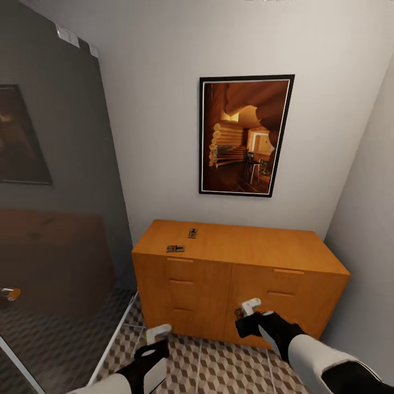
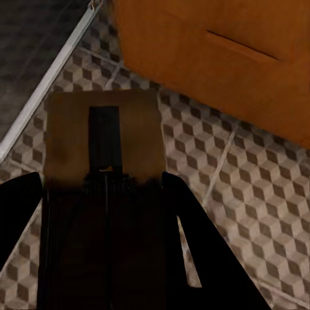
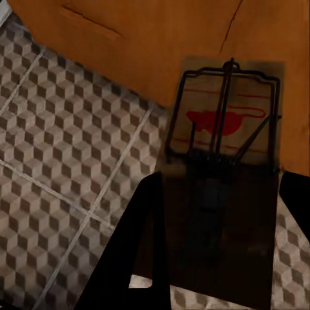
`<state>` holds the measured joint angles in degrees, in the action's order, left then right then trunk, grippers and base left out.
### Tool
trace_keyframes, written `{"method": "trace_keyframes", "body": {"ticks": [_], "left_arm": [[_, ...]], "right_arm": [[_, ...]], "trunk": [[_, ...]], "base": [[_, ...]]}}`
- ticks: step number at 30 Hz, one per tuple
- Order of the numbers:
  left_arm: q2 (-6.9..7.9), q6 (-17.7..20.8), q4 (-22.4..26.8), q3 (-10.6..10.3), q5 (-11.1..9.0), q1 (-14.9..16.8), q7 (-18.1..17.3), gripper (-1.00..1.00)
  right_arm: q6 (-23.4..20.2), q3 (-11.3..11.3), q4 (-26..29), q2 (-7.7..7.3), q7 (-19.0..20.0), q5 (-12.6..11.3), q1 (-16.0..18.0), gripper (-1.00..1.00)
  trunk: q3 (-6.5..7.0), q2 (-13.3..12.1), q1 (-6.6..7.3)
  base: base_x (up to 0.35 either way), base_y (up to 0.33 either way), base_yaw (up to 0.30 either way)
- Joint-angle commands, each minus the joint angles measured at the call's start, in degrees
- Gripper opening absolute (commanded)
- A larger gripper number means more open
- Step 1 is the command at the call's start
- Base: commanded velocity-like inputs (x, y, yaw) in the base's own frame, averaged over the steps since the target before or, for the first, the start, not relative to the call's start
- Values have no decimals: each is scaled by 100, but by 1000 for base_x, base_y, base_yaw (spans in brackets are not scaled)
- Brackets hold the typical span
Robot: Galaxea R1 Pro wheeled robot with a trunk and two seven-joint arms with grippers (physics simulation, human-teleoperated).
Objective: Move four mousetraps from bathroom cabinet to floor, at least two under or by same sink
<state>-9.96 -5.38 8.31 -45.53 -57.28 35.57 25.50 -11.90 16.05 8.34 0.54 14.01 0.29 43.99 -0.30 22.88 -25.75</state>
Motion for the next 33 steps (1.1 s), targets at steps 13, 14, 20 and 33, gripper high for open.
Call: {"method": "trace_keyframes", "body": {"ticks": [13,14,20,33], "left_arm": [[561,-2296,-1268,-25,-52,-1222,-1413,-100],[564,-2395,-1268,-25,-51,-1270,-1413,-100],[563,-3462,-1270,-34,-40,-1765,-1428,-100],[595,-3435,-1237,10,-52,-1811,-1394,-100]], "right_arm": [[3550,3,-1258,8,-1287,-720,-1381,-100],[3744,3,-1259,2,-1338,-722,-1448,-100],[4934,3,-1264,-57,-1761,-735,-1960,-100],[4450,-4,-1257,-155,-2220,-741,-2000,-100]], "trunk": [[-1,4,-3],[-1,4,-3],[-1,4,-3],[-1,4,-3]], "base": [[0,0,0],[0,0,0],[0,0,0],[0,0,0]]}}
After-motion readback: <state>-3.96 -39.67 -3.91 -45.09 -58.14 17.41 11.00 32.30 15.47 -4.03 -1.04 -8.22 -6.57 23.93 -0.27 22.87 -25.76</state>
